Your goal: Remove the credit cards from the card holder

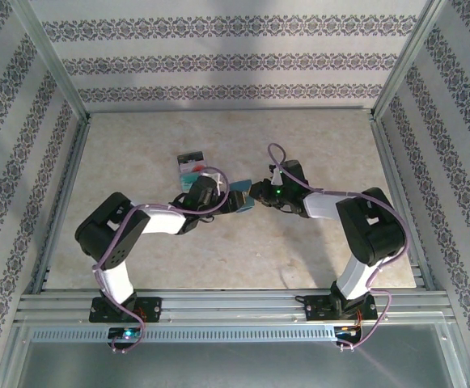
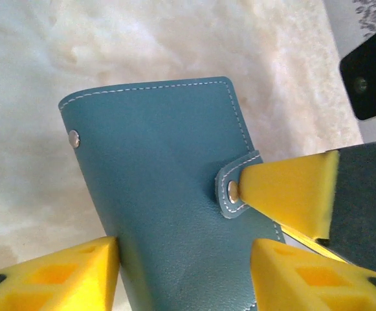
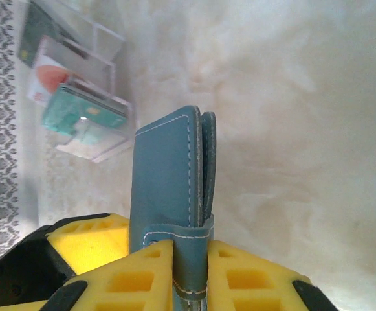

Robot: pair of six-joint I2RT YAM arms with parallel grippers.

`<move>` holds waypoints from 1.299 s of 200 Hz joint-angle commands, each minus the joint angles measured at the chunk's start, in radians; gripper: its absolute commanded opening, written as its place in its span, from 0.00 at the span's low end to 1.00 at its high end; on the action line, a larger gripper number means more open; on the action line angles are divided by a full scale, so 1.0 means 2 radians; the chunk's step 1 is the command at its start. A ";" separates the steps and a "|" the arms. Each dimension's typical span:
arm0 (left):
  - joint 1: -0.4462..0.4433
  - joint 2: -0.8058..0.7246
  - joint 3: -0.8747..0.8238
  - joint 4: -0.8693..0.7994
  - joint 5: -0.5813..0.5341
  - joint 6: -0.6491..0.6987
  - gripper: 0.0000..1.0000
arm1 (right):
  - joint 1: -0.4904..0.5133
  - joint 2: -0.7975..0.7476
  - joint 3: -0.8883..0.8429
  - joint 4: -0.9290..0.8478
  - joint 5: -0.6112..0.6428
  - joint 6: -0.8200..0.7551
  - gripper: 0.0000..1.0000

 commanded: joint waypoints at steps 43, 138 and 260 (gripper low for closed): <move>0.050 -0.111 -0.013 -0.039 0.046 0.017 0.72 | -0.013 -0.087 -0.022 0.018 -0.028 0.006 0.02; 0.071 -0.124 -0.019 0.048 0.191 -0.028 0.66 | -0.021 -0.196 -0.039 0.016 -0.026 0.029 0.03; 0.050 -0.058 0.017 0.152 0.249 -0.060 0.37 | 0.005 -0.203 -0.037 0.018 -0.018 0.043 0.23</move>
